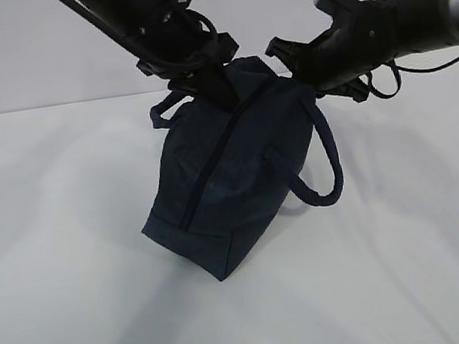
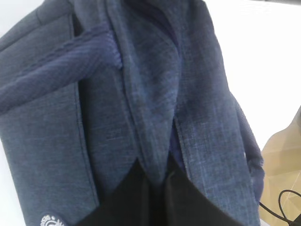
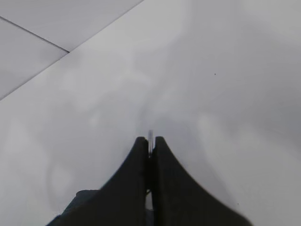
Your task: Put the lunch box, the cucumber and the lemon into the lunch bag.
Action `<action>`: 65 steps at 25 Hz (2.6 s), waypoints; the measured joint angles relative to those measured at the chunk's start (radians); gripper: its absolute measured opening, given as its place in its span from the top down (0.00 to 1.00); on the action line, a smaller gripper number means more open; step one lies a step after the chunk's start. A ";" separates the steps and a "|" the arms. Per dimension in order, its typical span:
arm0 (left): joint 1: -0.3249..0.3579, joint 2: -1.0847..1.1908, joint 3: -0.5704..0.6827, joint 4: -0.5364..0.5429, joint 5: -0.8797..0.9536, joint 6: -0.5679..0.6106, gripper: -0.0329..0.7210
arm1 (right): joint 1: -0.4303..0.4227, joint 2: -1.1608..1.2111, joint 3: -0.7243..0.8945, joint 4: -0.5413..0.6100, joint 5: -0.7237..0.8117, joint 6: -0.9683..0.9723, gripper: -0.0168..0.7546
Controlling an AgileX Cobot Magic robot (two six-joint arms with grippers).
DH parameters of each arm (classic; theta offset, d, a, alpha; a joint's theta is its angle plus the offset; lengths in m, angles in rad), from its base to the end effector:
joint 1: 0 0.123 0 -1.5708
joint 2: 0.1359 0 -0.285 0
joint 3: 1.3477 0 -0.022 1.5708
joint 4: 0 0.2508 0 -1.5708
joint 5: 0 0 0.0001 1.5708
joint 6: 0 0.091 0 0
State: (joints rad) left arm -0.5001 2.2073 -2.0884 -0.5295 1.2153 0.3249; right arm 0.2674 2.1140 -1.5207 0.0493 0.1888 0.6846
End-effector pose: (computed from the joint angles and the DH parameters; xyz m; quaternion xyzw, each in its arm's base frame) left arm 0.4001 -0.2678 0.2665 0.3358 0.8928 -0.2694 0.1325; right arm 0.4616 0.1273 0.1841 0.2070 0.8816 0.2071 0.3702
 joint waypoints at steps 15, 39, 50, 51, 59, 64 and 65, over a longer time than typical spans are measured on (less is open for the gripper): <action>0.000 0.000 0.000 -0.002 0.000 0.000 0.97 | -0.004 0.063 -0.044 0.000 0.026 -0.002 0.98; -0.001 -0.005 0.000 0.025 0.013 0.000 0.97 | -0.005 -0.015 -0.125 -0.032 0.271 -0.276 0.97; -0.001 -0.005 0.000 0.121 0.013 -0.032 0.97 | -0.006 -0.036 -0.129 -0.118 0.355 -0.280 0.39; -0.001 -0.005 0.000 0.130 0.013 -0.036 0.97 | -0.006 -0.050 -0.129 -0.138 0.387 -0.280 0.38; -0.001 -0.005 0.000 0.209 0.010 -0.161 0.94 | -0.006 -0.168 -0.133 -0.191 0.626 -0.400 0.37; 0.008 -0.005 0.000 0.269 0.014 -0.207 0.67 | -0.006 -0.224 -0.159 -0.180 0.785 -0.477 0.36; 0.010 -0.005 0.000 0.269 0.016 -0.210 0.59 | -0.006 -0.233 -0.168 -0.173 0.830 -0.491 0.36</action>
State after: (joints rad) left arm -0.4897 2.2027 -2.0884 -0.2610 1.2310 0.1151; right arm 0.2611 1.8813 -1.6889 -0.1238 1.0188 0.1938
